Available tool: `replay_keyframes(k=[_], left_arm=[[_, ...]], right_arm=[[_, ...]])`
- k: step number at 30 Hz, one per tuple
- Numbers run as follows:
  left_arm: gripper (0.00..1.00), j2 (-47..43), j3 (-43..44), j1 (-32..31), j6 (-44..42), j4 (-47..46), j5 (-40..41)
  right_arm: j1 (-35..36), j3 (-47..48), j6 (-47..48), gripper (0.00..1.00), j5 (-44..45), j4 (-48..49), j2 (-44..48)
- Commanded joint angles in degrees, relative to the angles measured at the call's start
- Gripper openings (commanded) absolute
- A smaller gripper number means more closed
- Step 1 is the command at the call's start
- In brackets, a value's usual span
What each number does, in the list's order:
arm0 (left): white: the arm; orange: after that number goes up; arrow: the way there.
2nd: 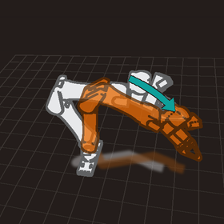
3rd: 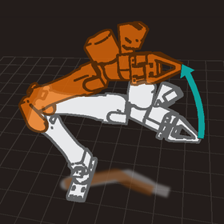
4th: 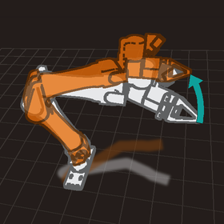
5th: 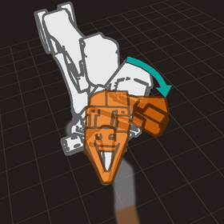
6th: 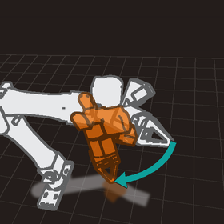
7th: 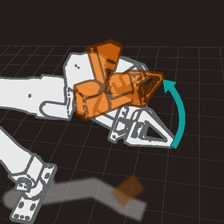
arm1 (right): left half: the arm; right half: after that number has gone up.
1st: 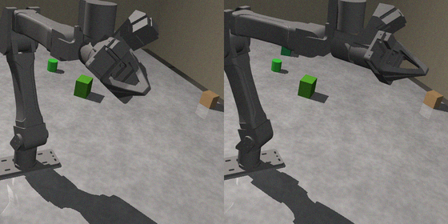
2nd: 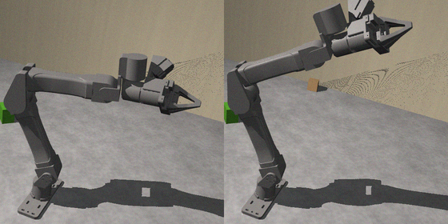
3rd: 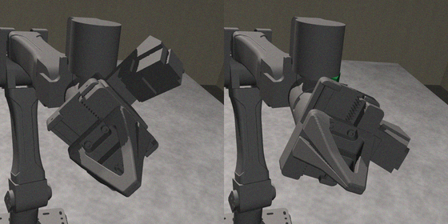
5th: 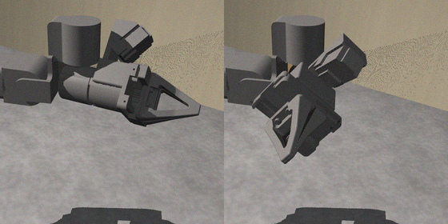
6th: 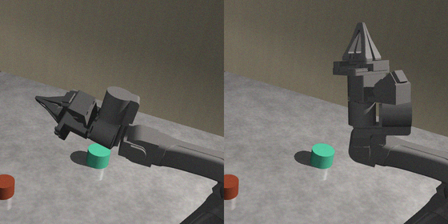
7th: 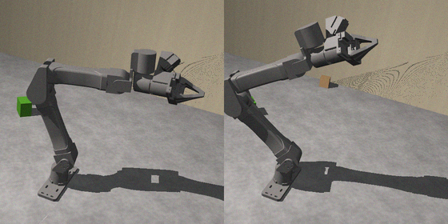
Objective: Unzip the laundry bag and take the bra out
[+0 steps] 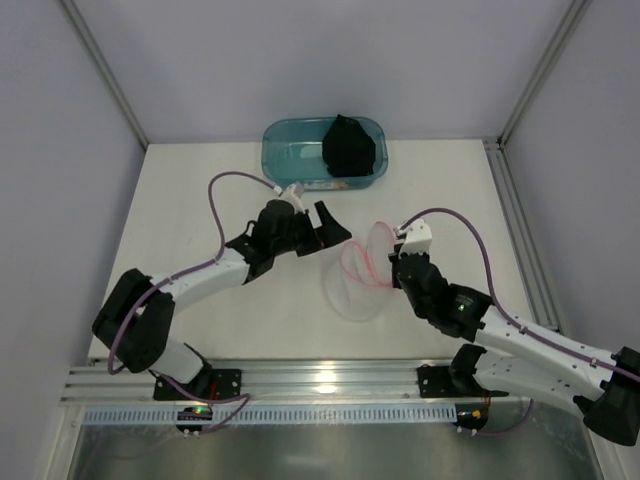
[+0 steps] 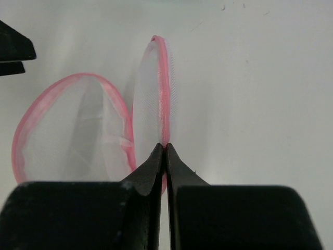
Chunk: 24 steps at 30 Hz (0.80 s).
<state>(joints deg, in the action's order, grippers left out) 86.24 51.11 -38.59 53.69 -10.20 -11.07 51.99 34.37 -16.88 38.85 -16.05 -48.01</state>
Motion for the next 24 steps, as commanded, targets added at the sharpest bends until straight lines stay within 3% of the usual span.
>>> replay_keyframes(k=[1,10,14,24], left_arm=[[0.99,-6.16,-3.11,0.71,0.89,1.47,5.08],[1.0,-26.89,-11.64,0.88,2.56,16.25,17.39],[1.0,-35.33,-13.14,0.97,2.38,23.44,20.03],[0.99,-44.75,-13.76,1.15,1.77,32.6,23.02]], right_arm=[[2.06,4.04,5.1,0.04,9.12,-0.21,-2.0],[9.69,6.94,18.0,0.04,19.14,5.24,-9.2],[14.53,7.29,24.77,0.04,28.02,10.5,-13.77],[26.56,4.74,31.21,0.04,20.23,13.86,-15.8]])
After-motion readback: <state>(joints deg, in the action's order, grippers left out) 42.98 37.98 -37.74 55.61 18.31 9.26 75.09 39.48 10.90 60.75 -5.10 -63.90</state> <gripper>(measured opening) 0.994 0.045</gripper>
